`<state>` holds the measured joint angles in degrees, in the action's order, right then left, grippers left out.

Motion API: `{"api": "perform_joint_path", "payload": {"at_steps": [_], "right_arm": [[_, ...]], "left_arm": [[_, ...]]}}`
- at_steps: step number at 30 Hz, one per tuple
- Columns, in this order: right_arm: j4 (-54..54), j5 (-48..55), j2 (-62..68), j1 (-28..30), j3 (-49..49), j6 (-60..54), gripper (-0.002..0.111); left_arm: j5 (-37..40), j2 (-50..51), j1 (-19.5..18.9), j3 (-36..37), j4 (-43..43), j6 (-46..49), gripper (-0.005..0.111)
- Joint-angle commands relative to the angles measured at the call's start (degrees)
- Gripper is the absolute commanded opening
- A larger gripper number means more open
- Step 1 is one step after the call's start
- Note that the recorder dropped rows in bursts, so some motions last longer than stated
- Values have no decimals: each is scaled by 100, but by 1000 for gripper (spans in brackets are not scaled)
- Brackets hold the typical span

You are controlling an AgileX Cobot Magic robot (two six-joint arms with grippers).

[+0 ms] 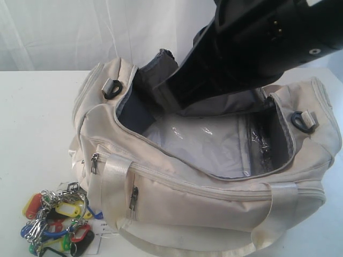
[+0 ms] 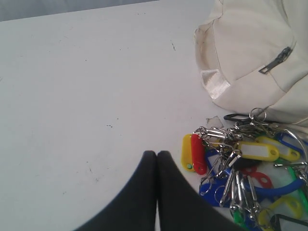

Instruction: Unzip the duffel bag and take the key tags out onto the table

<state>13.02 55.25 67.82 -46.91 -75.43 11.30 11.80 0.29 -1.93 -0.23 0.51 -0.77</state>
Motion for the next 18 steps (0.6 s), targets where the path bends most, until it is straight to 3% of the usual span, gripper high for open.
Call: {"api": "perform_joint_path", "payload": {"at_steps": [1, 11, 18], "right_arm": [[12, -49, -34, 12, 22, 9, 0], [18, -49, -157, 12, 22, 8, 0], [-23, -49, -930, 117, 22, 8, 0]], "left_arm": [[-26, -29, -9, 23, 48, -56, 0], [-69, -29, -22, 23, 48, -56, 0], [-69, -29, -22, 23, 48, -56, 0]]}}
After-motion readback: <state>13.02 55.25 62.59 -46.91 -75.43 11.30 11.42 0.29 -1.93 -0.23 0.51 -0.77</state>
